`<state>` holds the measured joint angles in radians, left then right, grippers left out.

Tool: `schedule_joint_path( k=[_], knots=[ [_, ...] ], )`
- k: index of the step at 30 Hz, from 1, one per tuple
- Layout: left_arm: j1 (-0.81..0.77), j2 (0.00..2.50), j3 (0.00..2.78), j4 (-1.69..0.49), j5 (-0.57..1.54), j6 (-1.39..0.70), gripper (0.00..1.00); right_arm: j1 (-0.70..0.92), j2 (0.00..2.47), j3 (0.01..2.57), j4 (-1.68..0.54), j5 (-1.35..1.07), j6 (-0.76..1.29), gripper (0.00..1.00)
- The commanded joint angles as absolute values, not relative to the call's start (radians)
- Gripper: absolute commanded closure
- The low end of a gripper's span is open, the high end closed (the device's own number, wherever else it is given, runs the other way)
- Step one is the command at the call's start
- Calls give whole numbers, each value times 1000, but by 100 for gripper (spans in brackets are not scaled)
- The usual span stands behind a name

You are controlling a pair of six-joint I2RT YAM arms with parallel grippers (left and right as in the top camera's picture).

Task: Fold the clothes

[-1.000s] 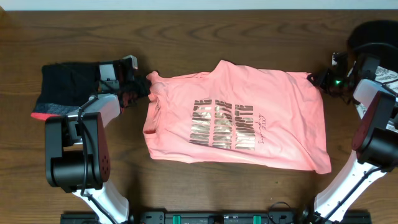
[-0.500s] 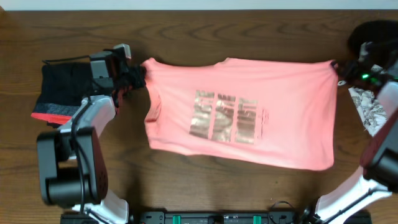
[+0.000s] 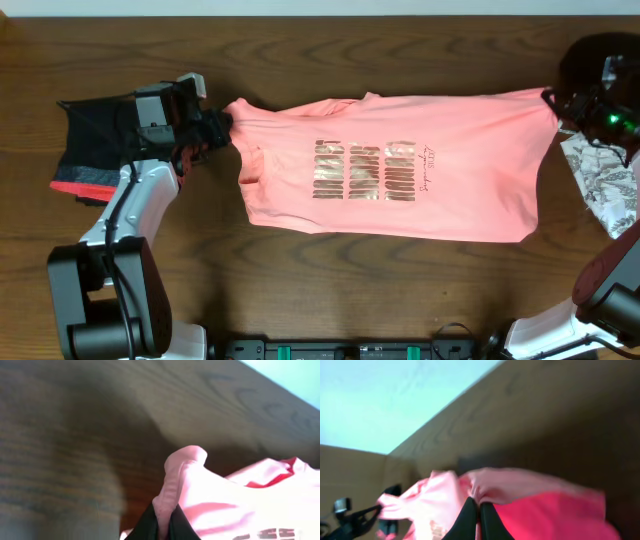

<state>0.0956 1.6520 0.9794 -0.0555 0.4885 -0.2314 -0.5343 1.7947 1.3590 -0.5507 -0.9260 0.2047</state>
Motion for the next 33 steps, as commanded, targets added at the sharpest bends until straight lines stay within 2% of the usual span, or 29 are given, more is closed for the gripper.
schedule_joint_path(
  k=[1,13,30,33],
  knots=[
    [106,1625,990,-86,486,-226,94,-559,1775,1367,-633,-928,154,99],
    [234,1625,990,-303,485,-226,94,-676,1775,1367,-919,-568,76,99],
    [239,1625,986,-461,486,-226,94,-666,1775,1357,-938,-496,76,99],
    [239,1625,986,-475,486,-226,88,-666,1775,1357,-938,-496,76,99]
  ],
)
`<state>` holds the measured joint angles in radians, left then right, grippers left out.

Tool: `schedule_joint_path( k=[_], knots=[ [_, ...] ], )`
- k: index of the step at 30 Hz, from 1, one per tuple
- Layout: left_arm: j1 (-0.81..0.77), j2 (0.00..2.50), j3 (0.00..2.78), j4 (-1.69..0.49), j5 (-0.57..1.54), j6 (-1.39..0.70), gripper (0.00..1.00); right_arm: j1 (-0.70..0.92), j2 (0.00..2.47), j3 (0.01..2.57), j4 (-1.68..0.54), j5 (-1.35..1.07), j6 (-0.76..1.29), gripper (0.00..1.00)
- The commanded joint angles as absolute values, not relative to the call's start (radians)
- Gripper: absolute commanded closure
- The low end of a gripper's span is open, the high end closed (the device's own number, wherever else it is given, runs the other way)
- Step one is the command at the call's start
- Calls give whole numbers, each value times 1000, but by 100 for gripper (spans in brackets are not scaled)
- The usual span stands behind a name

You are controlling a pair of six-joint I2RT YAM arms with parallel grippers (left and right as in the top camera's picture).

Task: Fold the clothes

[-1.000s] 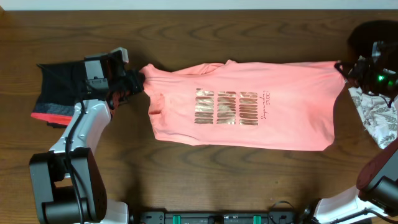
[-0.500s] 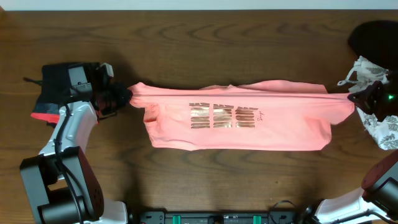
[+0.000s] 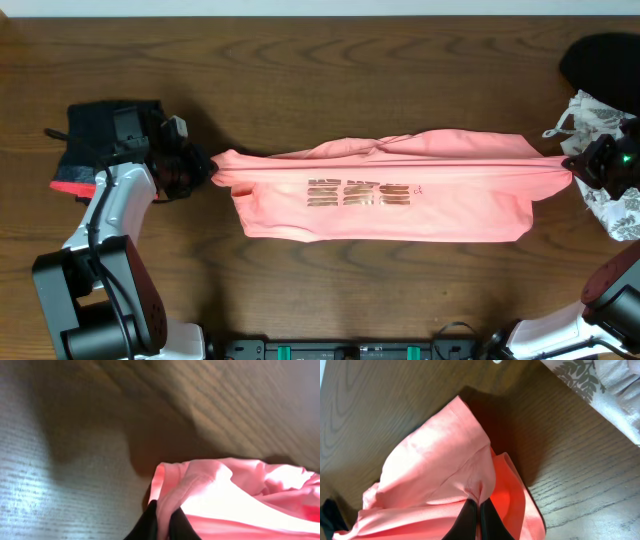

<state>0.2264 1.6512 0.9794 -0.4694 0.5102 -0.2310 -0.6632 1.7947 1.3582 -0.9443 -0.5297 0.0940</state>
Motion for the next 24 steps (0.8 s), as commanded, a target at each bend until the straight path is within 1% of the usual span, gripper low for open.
schedule_joint_path(
  k=[1,4,5,7,9,12,14,15,17,18,19,20,22,24],
  knots=[
    [239,1625,986,-477,486,-226,88,-666,1775,1357,-939,-496,76,99],
    [239,1625,986,-478,486,-226,88,-666,1775,1357,-939,-496,76,98],
    [239,1625,986,-478,486,-226,87,-666,1775,1357,-940,-496,76,96],
    [239,1625,986,-478,486,-226,83,-667,1775,1357,-939,-496,76,87],
    [239,1625,986,-478,486,-226,83,-666,1775,1357,-939,-496,76,84],
    [239,1625,986,-478,486,-226,83,-666,1775,1357,-939,-496,76,68],
    [239,1625,986,-478,486,-226,83,-666,1775,1357,-936,-497,77,69],
    [239,1625,986,-479,486,-226,83,-666,1775,1357,-934,-497,76,71],
    [239,1625,986,-479,486,-226,83,-666,1775,1357,-932,-497,76,80],
    [239,1625,986,-480,486,-226,78,-666,1775,1357,-932,-498,70,86],
    [239,1625,986,-484,486,-226,76,-666,1775,1357,-933,-503,69,92],
    [239,1625,986,-491,486,-226,76,-663,1775,1357,-933,-525,64,95],
    [239,1625,986,-510,486,-226,75,-655,1775,1357,-930,-593,19,99],
    [239,1625,986,-527,486,-226,71,-643,1775,1357,-926,-661,-24,99]
  ],
)
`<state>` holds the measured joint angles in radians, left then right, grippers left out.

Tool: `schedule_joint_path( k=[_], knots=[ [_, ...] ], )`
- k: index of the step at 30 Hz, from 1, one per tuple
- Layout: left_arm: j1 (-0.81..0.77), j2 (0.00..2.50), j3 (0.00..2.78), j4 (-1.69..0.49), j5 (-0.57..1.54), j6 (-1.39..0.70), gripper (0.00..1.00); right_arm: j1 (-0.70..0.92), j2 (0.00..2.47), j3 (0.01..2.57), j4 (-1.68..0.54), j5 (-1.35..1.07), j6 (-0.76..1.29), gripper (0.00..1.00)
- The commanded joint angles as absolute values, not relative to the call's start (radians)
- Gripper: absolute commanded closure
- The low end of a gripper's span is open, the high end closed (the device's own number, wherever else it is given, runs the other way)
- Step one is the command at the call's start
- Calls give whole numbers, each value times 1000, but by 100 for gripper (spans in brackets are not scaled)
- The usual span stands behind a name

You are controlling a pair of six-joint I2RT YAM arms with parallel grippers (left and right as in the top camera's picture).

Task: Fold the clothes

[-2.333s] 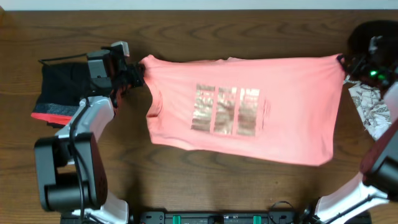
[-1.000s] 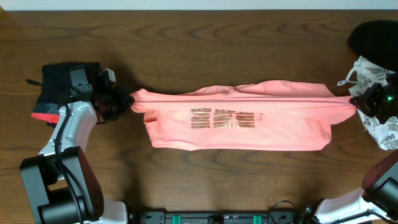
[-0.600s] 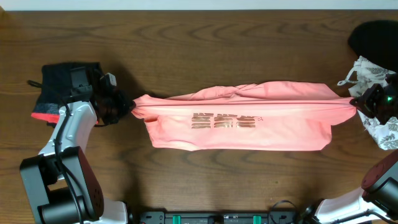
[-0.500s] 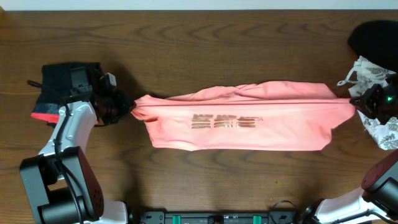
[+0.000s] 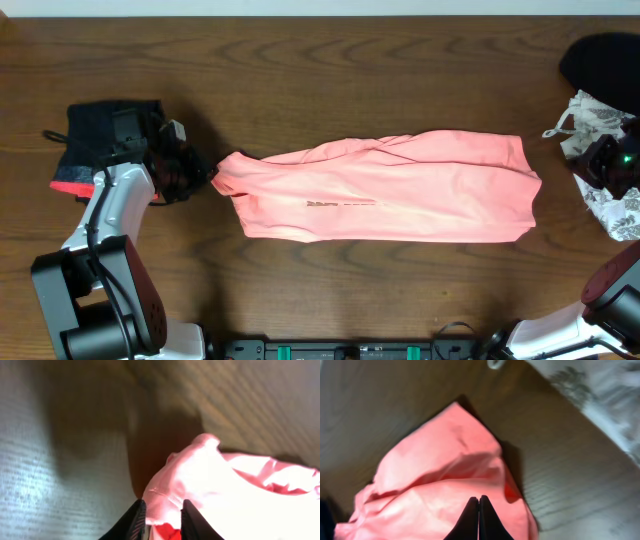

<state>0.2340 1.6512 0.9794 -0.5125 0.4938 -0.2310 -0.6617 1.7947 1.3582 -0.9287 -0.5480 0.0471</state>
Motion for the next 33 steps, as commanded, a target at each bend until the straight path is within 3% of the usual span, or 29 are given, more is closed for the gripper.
schedule_joint_path(
  k=[1,5,10,17,26,33],
  knots=[
    [239,1625,986,-532,486,-226,70,-632,1775,1357,-925,-693,-43,99],
    [239,1625,986,-534,486,-226,68,-577,1775,1357,-947,-722,-102,99],
    [239,1625,986,-541,487,-226,68,-469,1776,1357,-965,-547,-107,99],
    [174,1624,986,-434,706,-150,86,-374,1790,1333,-942,-430,-106,99],
    [26,1625,986,-376,479,-123,87,-316,1869,1290,-923,-416,-106,99],
    [-39,1630,976,-378,472,-124,87,-290,1929,1254,-861,-326,-84,99]
  ],
)
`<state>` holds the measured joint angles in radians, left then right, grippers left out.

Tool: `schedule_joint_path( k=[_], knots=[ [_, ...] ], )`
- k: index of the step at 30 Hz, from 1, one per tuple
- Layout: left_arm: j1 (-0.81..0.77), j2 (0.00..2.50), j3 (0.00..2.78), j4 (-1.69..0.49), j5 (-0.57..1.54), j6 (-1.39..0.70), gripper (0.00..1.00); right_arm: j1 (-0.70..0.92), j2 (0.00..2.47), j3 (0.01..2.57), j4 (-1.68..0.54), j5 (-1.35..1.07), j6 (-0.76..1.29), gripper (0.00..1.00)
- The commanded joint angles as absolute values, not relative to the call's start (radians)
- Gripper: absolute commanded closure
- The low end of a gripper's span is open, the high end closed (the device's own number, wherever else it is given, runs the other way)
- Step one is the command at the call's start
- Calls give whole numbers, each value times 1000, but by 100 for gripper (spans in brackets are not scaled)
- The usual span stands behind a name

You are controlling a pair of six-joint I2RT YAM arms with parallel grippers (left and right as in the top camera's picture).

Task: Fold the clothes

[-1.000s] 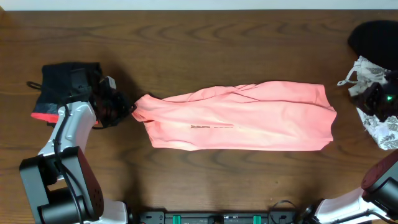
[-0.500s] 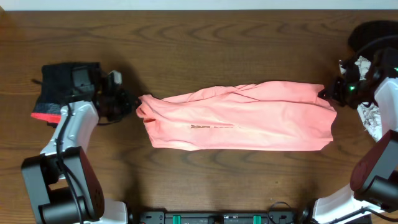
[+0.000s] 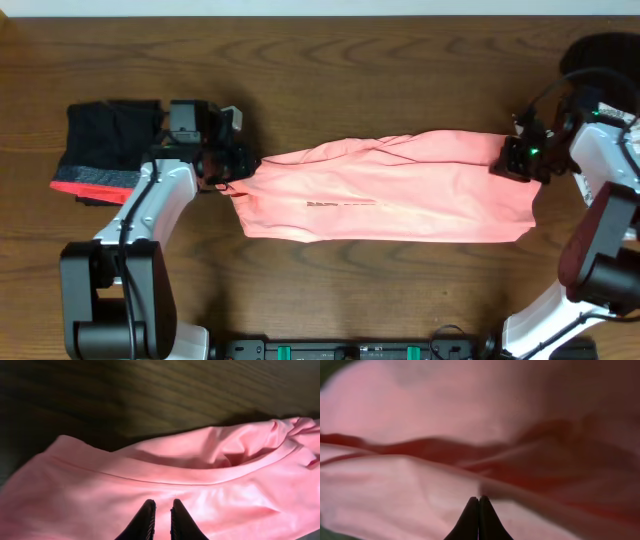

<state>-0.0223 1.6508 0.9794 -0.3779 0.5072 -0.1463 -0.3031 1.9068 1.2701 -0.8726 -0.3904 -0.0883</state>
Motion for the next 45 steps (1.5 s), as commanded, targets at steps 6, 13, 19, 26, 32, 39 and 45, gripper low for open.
schedule_joint_path(
  k=[6,13,19,26,32,39,45],
  knots=[
    [-68,1666,954,-383,383,-124,86,-285,1964,1247,-811,-250,-38,99],
    [-69,1748,953,-379,363,-124,85,-285,1966,1247,-739,-135,60,99],
    [-69,1811,953,-416,364,-124,85,-285,1966,1247,-725,-136,59,99],
    [-69,1813,953,-379,321,-124,75,-269,1966,1247,-727,-138,60,99],
    [-69,1843,953,-319,290,-124,74,-224,1988,1247,-686,-123,69,99],
    [-69,1941,953,-282,290,-124,74,-197,2083,1247,-644,-116,94,99],
    [-69,1987,953,-170,257,-124,74,-182,2176,1247,-546,-116,98,99]
  ],
)
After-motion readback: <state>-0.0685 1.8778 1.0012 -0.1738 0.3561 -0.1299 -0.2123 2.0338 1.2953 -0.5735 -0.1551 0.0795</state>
